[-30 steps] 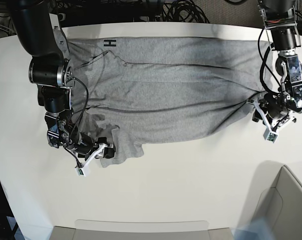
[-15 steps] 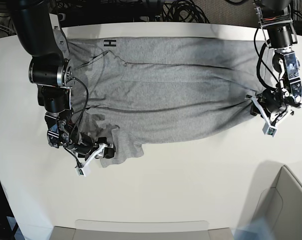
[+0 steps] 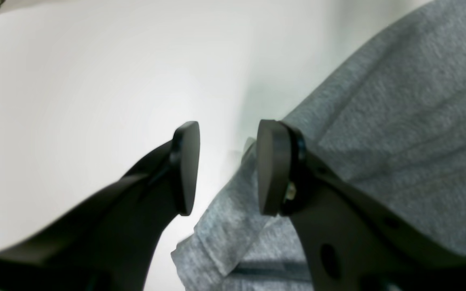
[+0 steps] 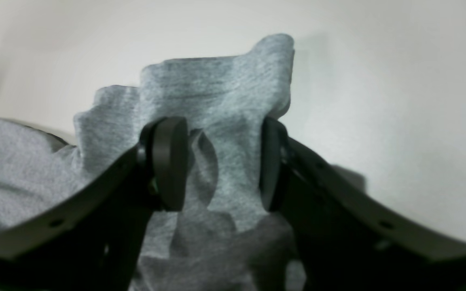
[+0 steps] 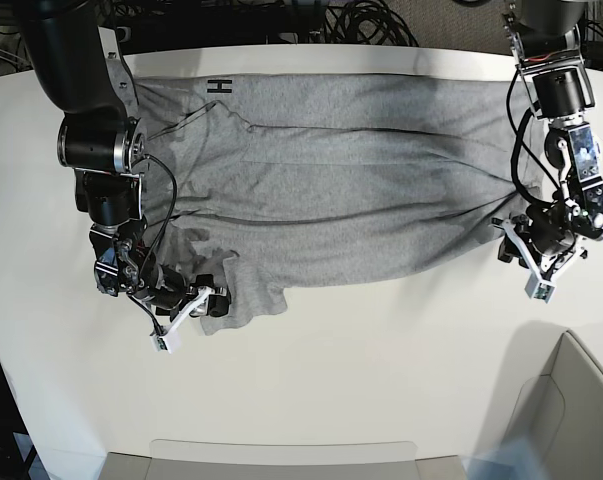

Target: Fold the T-shirt properly

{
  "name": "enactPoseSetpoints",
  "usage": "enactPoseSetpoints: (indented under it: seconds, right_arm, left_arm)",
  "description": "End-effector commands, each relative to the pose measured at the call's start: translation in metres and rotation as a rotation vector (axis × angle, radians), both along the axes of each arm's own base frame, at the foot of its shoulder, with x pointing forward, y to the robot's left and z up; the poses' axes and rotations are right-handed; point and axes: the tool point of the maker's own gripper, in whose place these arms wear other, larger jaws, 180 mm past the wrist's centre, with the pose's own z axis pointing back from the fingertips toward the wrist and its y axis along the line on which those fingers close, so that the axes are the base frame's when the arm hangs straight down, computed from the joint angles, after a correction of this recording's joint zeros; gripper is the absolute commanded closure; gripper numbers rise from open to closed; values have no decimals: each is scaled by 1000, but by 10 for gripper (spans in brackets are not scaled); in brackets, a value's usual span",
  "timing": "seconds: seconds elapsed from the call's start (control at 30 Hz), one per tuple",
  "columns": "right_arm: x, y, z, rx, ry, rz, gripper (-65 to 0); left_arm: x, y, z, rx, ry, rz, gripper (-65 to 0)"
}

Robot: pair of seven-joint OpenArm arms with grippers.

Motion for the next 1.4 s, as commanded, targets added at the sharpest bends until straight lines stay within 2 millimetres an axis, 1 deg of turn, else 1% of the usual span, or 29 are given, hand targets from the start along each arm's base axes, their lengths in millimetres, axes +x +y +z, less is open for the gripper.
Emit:
enactPoseSetpoints:
  seconds: [0.0,0.13,0.27,0.3,0.37,0.53,0.57,0.63,0.7,0.73,0.97,1.07,1.17,1.3,1.37]
  right_arm:
    - [-2,-5,-3,-51,36,16,-277]
    - [-2,-5,-3,-52,38,17,-277]
    - [-3,-5,-4,-53,39,18,-277]
    - [-3,-5,-4,-53,39,18,-277]
    - [-3,-5,-4,-53,39,18,-277]
    - [-3,-5,-4,-53,39,18,-277]
    - [-3,-5,-4,-53,39,18,-277]
    - [-3,-5,-4,-53,39,18,-277]
    - [-2,-5,-3,-53,37,17,-277]
    - [-2,-5,-3,-53,37,17,-277]
    - [-2,-5,-3,-52,35,16,-277]
    - [-2,-5,-3,-52,35,16,-277]
    - [-2,-5,-3,-52,35,16,-277]
    - [-2,-5,-3,-52,33,16,-277]
    - [-1,-5,-2,-52,32,16,-277]
  left_arm:
    - [11,8,15,13,-44,5,-229]
    - [3,12,-11,-27,3,27,-229]
    - [-5,-3,-40,-49,60,-11,-229]
    - [-7,-4,-43,-46,70,-19,-229]
    - [-9,-1,-44,-31,80,-28,-229]
    - [-9,0,-44,-28,80,-28,-224]
    - [-10,1,-43,-26,80,-28,-210]
    - [-10,1,-44,-25,86,-28,-137]
    - [-11,2,-44,-25,89,-24,-17]
    - [-11,2,-45,-26,91,-23,0]
    - [-7,6,-39,-29,73,-9,0]
    - [-5,20,-30,-44,40,44,0]
    - [11,23,-14,-47,-3,54,0]
    - [20,24,-3,-39,1,57,0]
    - [28,23,4,-41,-16,56,0]
